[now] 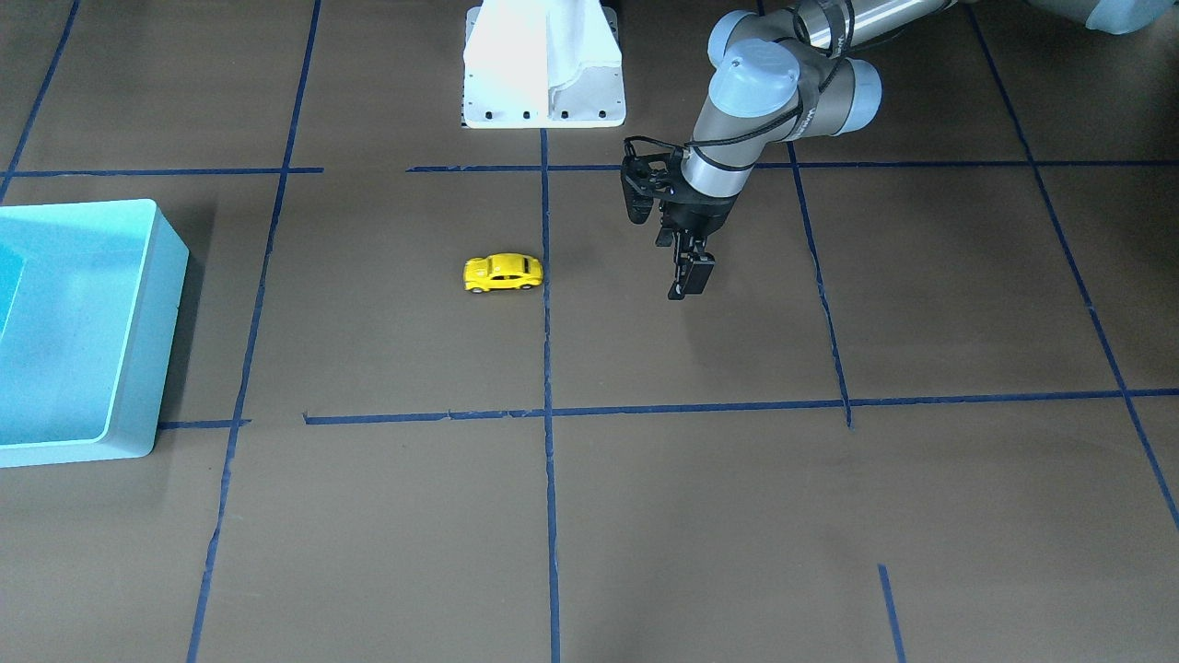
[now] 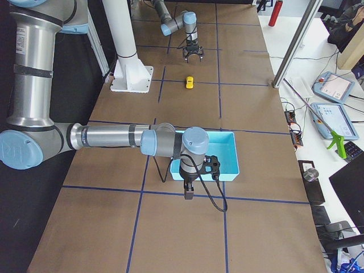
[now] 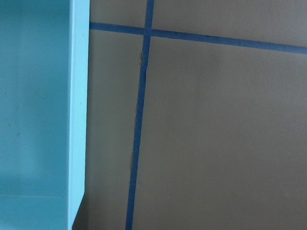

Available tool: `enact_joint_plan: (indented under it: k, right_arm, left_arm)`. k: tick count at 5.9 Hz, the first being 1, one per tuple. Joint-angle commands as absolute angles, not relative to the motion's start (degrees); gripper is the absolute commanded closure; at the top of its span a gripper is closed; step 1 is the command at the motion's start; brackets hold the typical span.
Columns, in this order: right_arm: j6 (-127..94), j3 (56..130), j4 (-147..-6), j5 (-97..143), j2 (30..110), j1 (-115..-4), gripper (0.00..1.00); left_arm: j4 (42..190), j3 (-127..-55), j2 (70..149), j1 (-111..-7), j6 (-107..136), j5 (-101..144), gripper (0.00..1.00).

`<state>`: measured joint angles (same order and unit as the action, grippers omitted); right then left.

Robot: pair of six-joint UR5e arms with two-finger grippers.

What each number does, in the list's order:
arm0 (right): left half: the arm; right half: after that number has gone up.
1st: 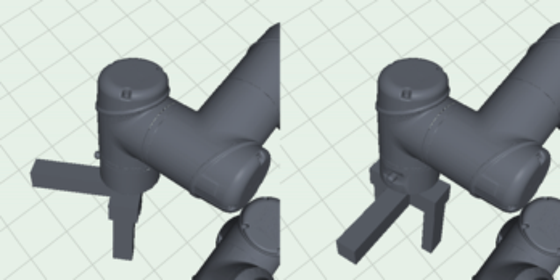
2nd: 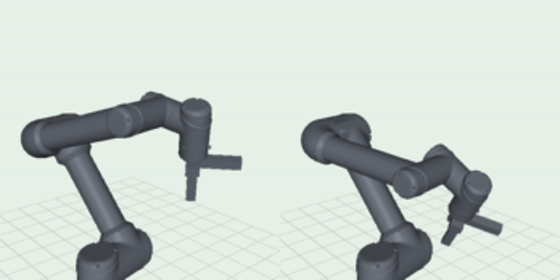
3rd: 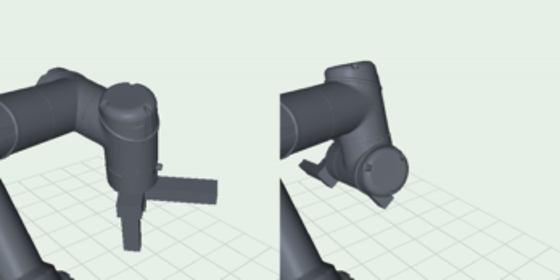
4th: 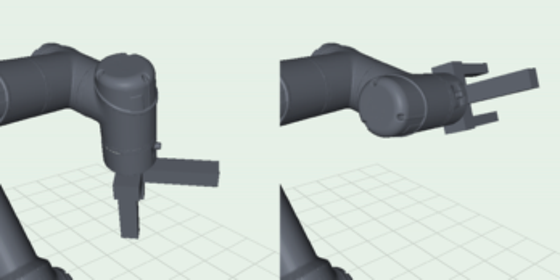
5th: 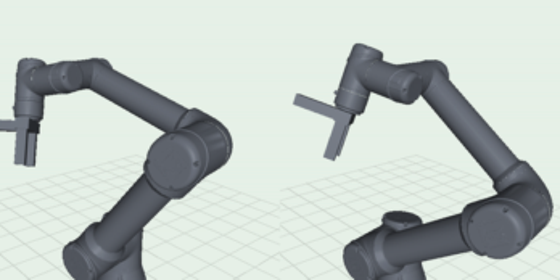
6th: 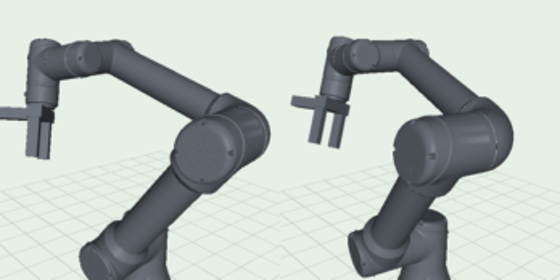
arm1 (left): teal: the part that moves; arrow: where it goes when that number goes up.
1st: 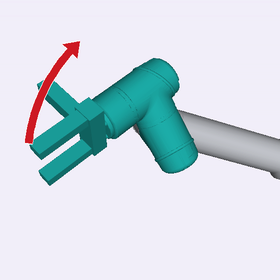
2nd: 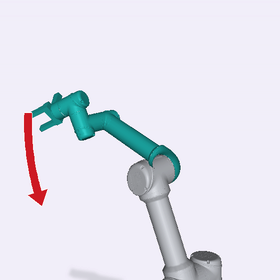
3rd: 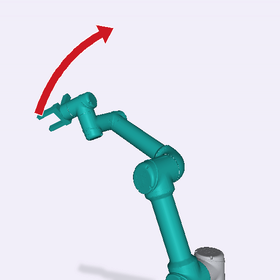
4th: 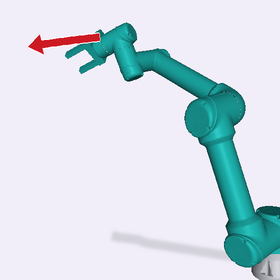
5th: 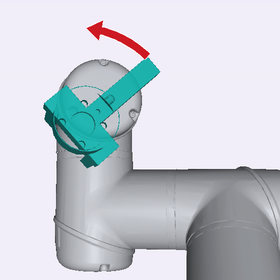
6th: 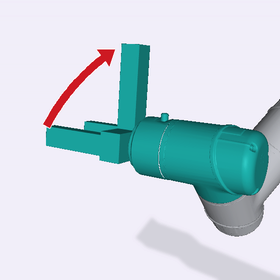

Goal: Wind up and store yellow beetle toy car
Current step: 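Lift the left gripper off the car, letting it roll toward the bin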

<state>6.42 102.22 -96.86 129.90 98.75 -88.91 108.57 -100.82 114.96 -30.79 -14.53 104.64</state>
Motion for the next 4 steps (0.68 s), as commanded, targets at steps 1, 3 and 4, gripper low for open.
enact_joint_plan:
  k: [1, 3, 4]
  right_arm:
    - [6.42, 102.22, -96.94, 129.99, 98.7, -88.86, 0.0]
    - [6.33, 102.04, -96.94, 129.99, 98.7, -88.86, 0.0]
    - [6.24, 102.04, -96.94, 130.08, 98.79, -88.86, 0.0]
  left_arm:
    - [107.32, -101.34, 114.43, -32.86, -14.5, 104.76, 0.0]
    - [107.31, -104.56, 111.65, -34.1, -14.5, 104.77, 0.0]
    - [106.97, -108.51, 107.79, -34.36, -14.5, 104.77, 0.0]
